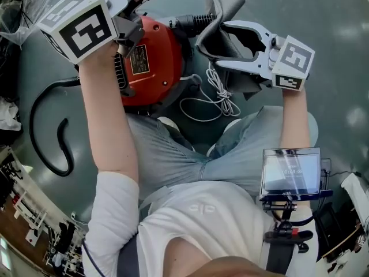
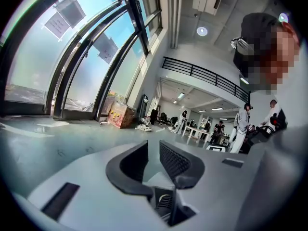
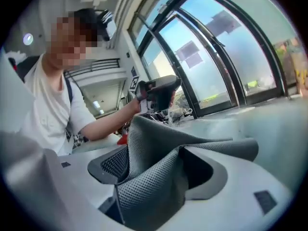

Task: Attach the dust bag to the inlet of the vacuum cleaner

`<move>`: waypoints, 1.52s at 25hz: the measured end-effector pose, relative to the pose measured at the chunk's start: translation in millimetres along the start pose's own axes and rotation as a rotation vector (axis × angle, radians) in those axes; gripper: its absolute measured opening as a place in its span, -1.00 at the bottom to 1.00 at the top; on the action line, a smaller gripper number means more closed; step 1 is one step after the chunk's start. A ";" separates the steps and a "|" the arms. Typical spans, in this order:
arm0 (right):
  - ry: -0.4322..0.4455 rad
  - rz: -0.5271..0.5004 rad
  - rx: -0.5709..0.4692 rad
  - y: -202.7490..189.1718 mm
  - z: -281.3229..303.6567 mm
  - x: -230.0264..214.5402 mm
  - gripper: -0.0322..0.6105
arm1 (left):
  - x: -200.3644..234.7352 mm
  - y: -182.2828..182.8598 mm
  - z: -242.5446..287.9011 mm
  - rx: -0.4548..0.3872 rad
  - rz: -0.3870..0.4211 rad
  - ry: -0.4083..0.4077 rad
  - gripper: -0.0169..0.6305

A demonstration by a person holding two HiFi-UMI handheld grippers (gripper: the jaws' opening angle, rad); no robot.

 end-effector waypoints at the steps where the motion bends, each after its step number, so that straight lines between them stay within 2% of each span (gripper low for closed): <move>1: 0.005 0.042 -0.022 -0.2 0.3 -4.9 0.18 | -0.9 -0.5 0.6 0.005 0.008 0.000 -0.69; 3: 0.002 0.087 -0.038 -0.4 2.5 -9.3 0.18 | -1.6 -0.5 1.6 0.011 0.023 0.001 -0.69; 6: -0.005 0.131 -0.003 -5.8 -2.3 -15.4 0.18 | -0.6 -1.2 1.2 0.012 0.026 0.004 -0.69; 10: -0.022 0.237 -0.100 -8.7 -11.0 -34.4 0.18 | -2.0 -1.9 2.1 0.025 0.013 -0.016 -0.69; 12: -0.029 0.199 -0.087 -8.7 1.0 -34.8 0.18 | -5.5 -5.8 2.3 0.053 0.016 -0.055 -0.69; 14: -0.051 0.116 -0.006 -9.9 7.2 -32.6 0.18 | -13.5 -10.8 2.0 0.072 0.068 -0.107 -0.69; 16: -0.071 0.047 0.070 -14.3 10.3 -32.0 0.18 | -23.9 -8.4 0.3 0.037 0.188 -0.151 -0.68; 18: -0.070 0.030 0.098 -20.3 14.1 -33.7 0.18 | -26.8 -4.3 4.1 -0.016 0.302 -0.200 -0.68; 19: -0.067 0.030 0.103 -23.1 16.4 -35.3 0.18 | -26.5 -5.9 12.9 -0.006 0.348 -0.254 -0.68; 20: -0.067 0.029 0.110 -25.1 18.6 -37.1 0.18 | -26.0 -12.4 26.4 0.052 0.408 -0.323 -0.59; 21: -0.069 0.025 0.120 -26.0 20.4 -38.3 0.18 | -25.4 -24.3 41.8 0.159 0.501 -0.388 -0.44; 24: -0.076 0.011 0.146 -21.8 18.9 -34.4 0.18 | -22.5 -70.6 71.2 0.558 0.886 -0.494 0.05; 25: -0.077 0.009 0.149 -18.4 16.2 -32.7 0.18 | -18.9 -79.8 76.9 0.630 0.986 -0.505 0.08; 27: -0.081 0.003 0.142 -13.1 11.4 -31.4 0.18 | -8.7 -89.1 90.5 0.670 1.122 -0.509 0.07; 29: -0.083 -0.003 0.128 -12.7 10.8 -30.4 0.18 | -2.1 -102.0 100.9 0.693 1.174 -0.540 0.07; 31: -0.087 -0.010 0.132 -12.5 12.1 -29.1 0.18 | -5.6 -114.8 107.0 0.732 1.141 -0.611 0.06; 33: -0.092 -0.018 0.142 -11.5 13.1 -28.3 0.18 | -12.3 -123.9 112.5 0.763 1.170 -0.666 -0.19; 35: -0.090 -0.014 0.138 -11.6 13.0 -28.6 0.18 | -15.9 -131.6 117.4 0.778 1.279 -0.694 -0.59; 38: -0.085 -0.012 0.142 -12.0 13.0 -30.2 0.18 | -18.2 -136.8 117.0 0.780 1.357 -0.717 -0.73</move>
Point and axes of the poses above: the fingertips, and each gripper's own axes: z forward along the fingers, x to its left, y out of its top, the point moved 5 cm from there along -z, backward along the fingers, and after that the axes turned 11 degrees about y, right-handed, at the moved point
